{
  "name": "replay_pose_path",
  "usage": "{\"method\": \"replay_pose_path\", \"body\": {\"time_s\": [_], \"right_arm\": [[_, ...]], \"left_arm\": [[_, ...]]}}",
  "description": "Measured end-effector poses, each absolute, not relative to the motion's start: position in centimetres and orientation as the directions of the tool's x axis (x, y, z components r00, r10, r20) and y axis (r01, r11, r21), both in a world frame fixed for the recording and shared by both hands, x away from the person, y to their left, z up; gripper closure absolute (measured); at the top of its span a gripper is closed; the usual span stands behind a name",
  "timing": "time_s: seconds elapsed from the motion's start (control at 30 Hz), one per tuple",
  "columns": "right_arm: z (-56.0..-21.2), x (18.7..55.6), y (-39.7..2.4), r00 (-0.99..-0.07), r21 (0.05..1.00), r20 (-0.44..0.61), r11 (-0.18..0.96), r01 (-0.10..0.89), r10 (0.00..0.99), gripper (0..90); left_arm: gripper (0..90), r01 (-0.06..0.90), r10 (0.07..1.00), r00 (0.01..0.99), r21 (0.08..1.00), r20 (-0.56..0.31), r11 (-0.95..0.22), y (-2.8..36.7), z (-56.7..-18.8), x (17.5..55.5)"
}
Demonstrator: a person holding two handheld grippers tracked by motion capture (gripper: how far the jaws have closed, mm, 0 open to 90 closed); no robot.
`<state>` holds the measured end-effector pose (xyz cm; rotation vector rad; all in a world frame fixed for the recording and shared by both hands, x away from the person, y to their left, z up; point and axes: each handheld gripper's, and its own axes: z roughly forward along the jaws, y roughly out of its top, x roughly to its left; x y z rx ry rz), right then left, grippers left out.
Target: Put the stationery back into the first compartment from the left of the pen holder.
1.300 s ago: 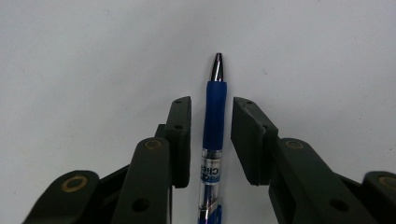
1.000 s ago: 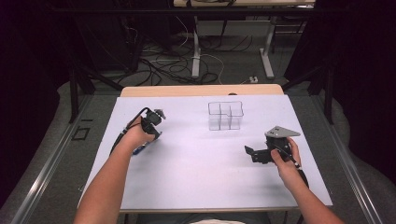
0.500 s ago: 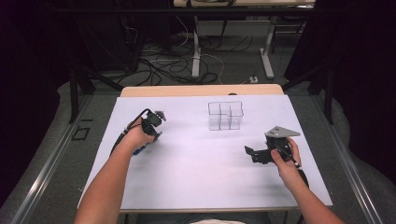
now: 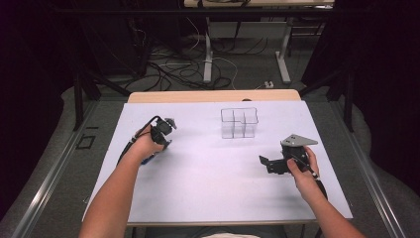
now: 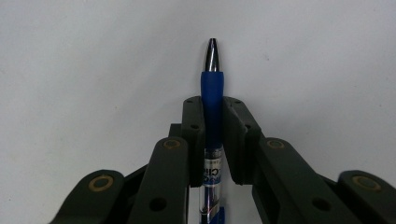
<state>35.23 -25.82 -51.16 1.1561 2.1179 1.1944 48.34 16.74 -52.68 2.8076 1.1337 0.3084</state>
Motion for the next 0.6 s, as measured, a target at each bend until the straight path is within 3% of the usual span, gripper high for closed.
{"method": "replay_pose_path", "body": {"time_s": [0.6], "right_arm": [[-51.2, 35.3, -25.9, -0.549, 0.848, 0.017, 0.278, 0.45, 0.835, 0.0]], "left_arm": [[79.7, 0.724, 0.758, 0.645, 0.238, 0.097, -0.647, 17.8, -50.8, 48.2]]}}
